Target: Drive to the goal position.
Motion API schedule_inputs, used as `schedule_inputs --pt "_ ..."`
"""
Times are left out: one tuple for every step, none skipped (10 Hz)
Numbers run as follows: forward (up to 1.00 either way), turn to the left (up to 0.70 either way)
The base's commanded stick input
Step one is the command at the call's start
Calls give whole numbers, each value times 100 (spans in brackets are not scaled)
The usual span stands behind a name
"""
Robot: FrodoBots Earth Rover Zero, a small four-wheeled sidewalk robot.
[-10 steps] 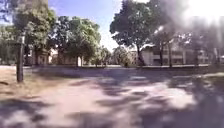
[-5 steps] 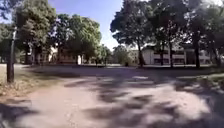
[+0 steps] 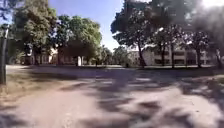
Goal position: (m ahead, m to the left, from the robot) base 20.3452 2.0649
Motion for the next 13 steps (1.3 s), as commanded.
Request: schedule_inputs --pt "70 0" --pt "70 0" --pt "70 0" --pt "70 0" --pt "70 0" --pt "70 0" --pt "70 0" --pt "70 0" --pt "70 0" --pt "70 0" --pt "70 0" --pt "70 0" --pt "70 0"
